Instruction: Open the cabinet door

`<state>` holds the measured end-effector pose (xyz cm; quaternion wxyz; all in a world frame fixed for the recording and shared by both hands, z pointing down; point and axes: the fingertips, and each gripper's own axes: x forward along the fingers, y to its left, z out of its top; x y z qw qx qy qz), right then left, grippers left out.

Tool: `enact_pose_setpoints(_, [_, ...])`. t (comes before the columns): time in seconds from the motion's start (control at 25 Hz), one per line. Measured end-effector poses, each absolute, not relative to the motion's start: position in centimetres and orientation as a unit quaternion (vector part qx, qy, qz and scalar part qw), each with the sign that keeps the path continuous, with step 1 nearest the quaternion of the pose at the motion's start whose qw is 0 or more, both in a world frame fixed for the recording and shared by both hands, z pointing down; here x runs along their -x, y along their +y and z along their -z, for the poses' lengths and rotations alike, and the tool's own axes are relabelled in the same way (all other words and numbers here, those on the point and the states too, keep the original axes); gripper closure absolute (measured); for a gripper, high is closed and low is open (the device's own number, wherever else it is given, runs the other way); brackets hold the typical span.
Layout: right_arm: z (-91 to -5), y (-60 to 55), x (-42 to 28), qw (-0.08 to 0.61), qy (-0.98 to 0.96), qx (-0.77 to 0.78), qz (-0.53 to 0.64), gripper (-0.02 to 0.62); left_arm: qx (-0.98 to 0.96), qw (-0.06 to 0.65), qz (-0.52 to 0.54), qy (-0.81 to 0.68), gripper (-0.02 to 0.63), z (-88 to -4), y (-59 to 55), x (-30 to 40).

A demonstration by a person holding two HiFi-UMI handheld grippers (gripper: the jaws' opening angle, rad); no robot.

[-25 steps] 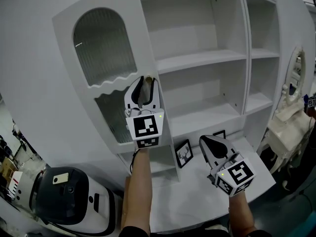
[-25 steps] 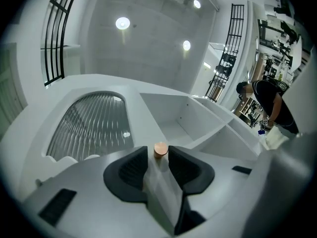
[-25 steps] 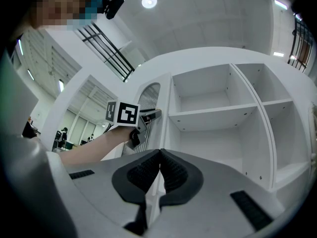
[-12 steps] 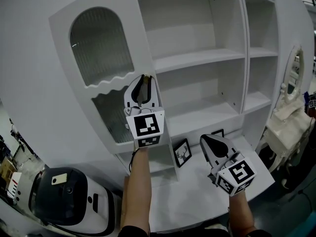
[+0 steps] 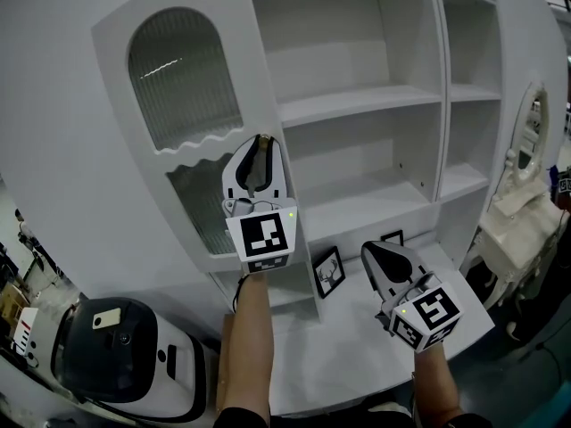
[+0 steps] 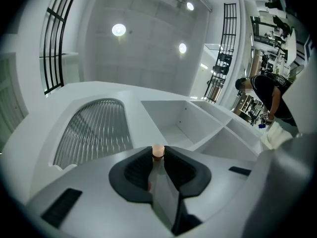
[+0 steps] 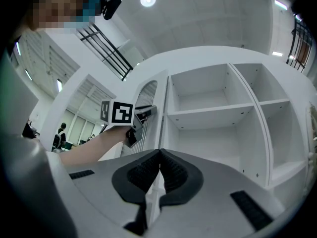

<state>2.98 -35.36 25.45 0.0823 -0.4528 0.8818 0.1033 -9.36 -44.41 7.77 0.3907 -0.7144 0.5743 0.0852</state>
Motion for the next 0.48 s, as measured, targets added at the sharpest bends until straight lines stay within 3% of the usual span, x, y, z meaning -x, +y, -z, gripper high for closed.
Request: enact_pose_setpoints(0.48, [-25.6, -34.4, -1.5, 0.077, 0.89, 0.435, -0.11, 0.578, 0.729, 0.391, -0.161, 0.539, 0.525, -7.3, -39.9, 9.6])
